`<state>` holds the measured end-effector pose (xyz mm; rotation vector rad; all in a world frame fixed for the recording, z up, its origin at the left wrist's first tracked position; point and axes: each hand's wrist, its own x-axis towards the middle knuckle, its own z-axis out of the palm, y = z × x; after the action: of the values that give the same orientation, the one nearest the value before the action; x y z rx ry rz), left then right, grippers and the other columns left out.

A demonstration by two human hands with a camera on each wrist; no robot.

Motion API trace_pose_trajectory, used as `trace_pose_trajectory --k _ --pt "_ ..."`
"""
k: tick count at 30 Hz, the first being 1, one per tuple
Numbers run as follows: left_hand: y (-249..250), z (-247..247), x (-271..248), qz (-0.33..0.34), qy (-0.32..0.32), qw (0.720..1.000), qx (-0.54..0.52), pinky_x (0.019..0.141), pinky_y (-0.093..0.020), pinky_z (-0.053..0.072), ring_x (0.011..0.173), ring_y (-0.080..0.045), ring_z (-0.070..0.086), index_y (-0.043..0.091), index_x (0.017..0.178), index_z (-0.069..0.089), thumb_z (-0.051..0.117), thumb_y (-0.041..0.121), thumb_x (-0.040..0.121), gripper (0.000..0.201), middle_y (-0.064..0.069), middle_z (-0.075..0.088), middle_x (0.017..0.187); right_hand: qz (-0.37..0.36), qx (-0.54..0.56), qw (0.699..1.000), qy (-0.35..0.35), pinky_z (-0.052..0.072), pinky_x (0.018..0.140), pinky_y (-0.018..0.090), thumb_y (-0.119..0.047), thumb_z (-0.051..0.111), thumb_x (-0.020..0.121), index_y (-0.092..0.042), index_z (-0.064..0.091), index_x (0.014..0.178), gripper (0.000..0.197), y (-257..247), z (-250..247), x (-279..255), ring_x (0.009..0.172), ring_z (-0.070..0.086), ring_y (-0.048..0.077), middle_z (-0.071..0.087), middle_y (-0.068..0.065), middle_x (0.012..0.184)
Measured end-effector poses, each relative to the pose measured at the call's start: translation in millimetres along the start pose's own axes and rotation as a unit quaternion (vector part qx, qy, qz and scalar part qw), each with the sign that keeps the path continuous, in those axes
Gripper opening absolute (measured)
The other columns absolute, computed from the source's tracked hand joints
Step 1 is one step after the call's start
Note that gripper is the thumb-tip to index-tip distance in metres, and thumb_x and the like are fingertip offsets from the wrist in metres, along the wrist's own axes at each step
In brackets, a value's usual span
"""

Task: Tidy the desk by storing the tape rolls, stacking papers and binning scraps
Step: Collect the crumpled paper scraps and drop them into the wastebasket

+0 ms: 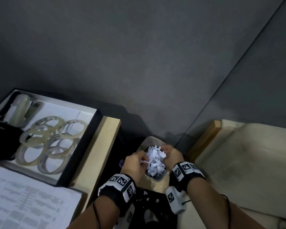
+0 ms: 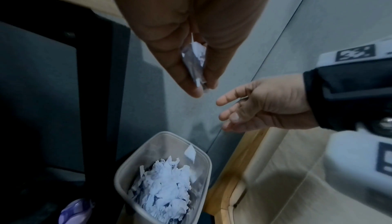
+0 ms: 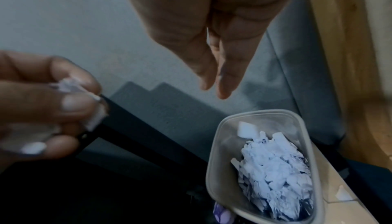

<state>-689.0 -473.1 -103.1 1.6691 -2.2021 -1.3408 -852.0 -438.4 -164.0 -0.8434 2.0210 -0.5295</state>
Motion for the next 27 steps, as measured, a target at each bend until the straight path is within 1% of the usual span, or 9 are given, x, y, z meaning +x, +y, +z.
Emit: trace_pose_trajectory --k 3,5,8,12,15,18,21,25,27 --pt "-1.3 15.9 22.4 -0.003 -0.009 1.000 0.012 0.065 -0.012 0.037 0.079 -0.014 0.058 0.025 0.078 0.057 0.060 0.006 0.081 0.020 0.001 0.062 0.086 0.020 0.034 0.999 0.018 0.045 0.062 0.013 0.004 0.057 0.079 -0.030 0.060 0.099 0.039 20.2 -3.1 10.8 0.082 0.059 0.018 0.063 -0.002 0.087" --pt "-2.6 28.2 38.3 -0.002 -0.017 0.999 0.028 0.064 -0.009 0.032 0.078 -0.010 0.054 0.024 0.082 0.060 0.058 0.006 0.082 0.018 0.002 0.062 0.089 0.034 0.056 0.997 0.031 0.043 0.061 0.016 0.003 0.057 0.081 -0.024 0.061 0.090 0.029 28.3 -3.8 13.5 0.074 0.057 0.015 0.062 -0.005 0.076" --pt "-1.4 44.1 60.6 0.000 -0.026 0.998 0.057 0.065 -0.008 0.032 0.082 -0.011 0.055 0.019 0.094 0.065 0.056 0.007 0.083 0.018 0.002 0.061 0.099 0.039 0.122 0.989 0.078 0.045 0.057 0.029 0.014 0.040 0.080 -0.019 0.058 0.072 0.038 34.9 -2.2 21.1 0.062 0.055 0.022 0.059 -0.001 0.059" --pt "-0.8 53.7 79.4 -0.012 -0.053 0.996 0.071 0.082 -0.022 0.049 0.096 -0.019 0.063 0.029 0.110 0.063 0.057 0.013 0.083 0.032 0.001 0.064 0.109 0.044 0.220 0.972 0.074 0.057 0.074 0.041 0.010 0.050 0.079 -0.026 0.059 0.077 0.038 30.0 -8.2 25.9 0.078 0.063 0.022 0.064 -0.001 0.079" --pt "-9.0 56.3 84.1 -0.017 -0.057 0.994 0.092 0.088 -0.028 0.052 0.095 -0.020 0.065 0.043 0.114 0.059 0.054 0.019 0.080 0.042 -0.002 0.066 0.110 0.061 0.264 0.961 0.053 0.055 0.071 0.048 0.021 0.039 0.074 -0.022 0.059 0.080 0.049 31.4 -9.3 25.1 0.083 0.060 0.019 0.062 0.001 0.087" --pt "-17.3 54.6 81.8 -0.024 -0.050 0.994 0.091 0.088 -0.029 0.053 0.092 -0.018 0.066 0.043 0.109 0.064 0.047 0.026 0.075 0.041 -0.001 0.068 0.109 0.064 0.296 0.951 0.054 0.052 0.066 0.040 0.024 0.035 0.075 -0.017 0.059 0.079 0.048 29.8 -7.6 20.9 0.075 0.060 0.021 0.062 0.006 0.081" --pt "-10.0 40.1 69.0 -0.028 -0.039 0.996 0.081 0.085 -0.027 0.053 0.092 -0.017 0.067 0.035 0.100 0.071 0.053 0.027 0.079 0.029 0.002 0.071 0.102 0.046 0.293 0.953 0.068 0.049 0.058 0.030 0.018 0.045 0.082 -0.016 0.059 0.077 0.038 22.7 -4.3 12.0 0.069 0.061 0.023 0.064 0.006 0.074" --pt "5.3 13.6 40.6 -0.031 -0.003 0.997 0.073 0.076 -0.027 0.053 0.085 -0.016 0.066 0.022 0.082 0.068 0.067 0.029 0.080 0.008 0.003 0.070 0.088 -0.014 0.250 0.964 0.092 0.052 0.074 0.036 0.010 0.055 0.084 -0.021 0.062 0.074 0.033 -0.6 -0.6 -8.5 0.073 0.062 0.024 0.066 0.010 0.075" --pt "8.4 -4.9 18.4 -0.020 0.013 0.996 0.081 0.071 -0.027 0.050 0.082 -0.017 0.064 0.022 0.071 0.058 0.068 0.037 0.079 0.020 0.004 0.065 0.082 -0.052 0.206 0.974 0.073 0.053 0.077 0.034 0.007 0.057 0.084 -0.024 0.062 0.073 0.034 -22.1 2.2 -24.4 0.072 0.061 0.022 0.066 0.008 0.075"
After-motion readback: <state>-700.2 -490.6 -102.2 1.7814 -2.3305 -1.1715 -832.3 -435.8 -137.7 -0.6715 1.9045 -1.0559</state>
